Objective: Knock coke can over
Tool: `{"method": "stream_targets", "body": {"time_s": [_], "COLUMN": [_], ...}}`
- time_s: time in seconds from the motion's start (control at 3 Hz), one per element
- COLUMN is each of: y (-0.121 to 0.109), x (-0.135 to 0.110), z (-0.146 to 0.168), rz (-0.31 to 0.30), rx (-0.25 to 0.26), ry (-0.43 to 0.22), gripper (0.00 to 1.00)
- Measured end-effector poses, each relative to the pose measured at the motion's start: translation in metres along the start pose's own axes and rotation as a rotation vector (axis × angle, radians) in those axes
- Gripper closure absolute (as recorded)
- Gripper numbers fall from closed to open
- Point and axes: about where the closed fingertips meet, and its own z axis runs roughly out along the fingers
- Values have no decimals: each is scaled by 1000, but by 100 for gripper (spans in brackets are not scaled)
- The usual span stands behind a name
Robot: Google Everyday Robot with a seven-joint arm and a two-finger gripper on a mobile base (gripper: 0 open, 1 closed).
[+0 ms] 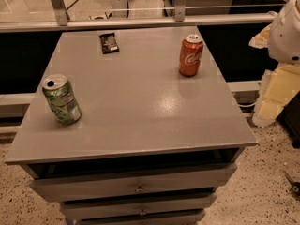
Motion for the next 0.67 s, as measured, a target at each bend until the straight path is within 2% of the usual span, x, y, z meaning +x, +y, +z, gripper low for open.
{"method": "stream_targets", "body": {"time_s": [0.67], "y": [-6], "x": [-4], "z": [2], "rz": [-13], "rx": [9], "ry": [-16], "gripper": [0]}}
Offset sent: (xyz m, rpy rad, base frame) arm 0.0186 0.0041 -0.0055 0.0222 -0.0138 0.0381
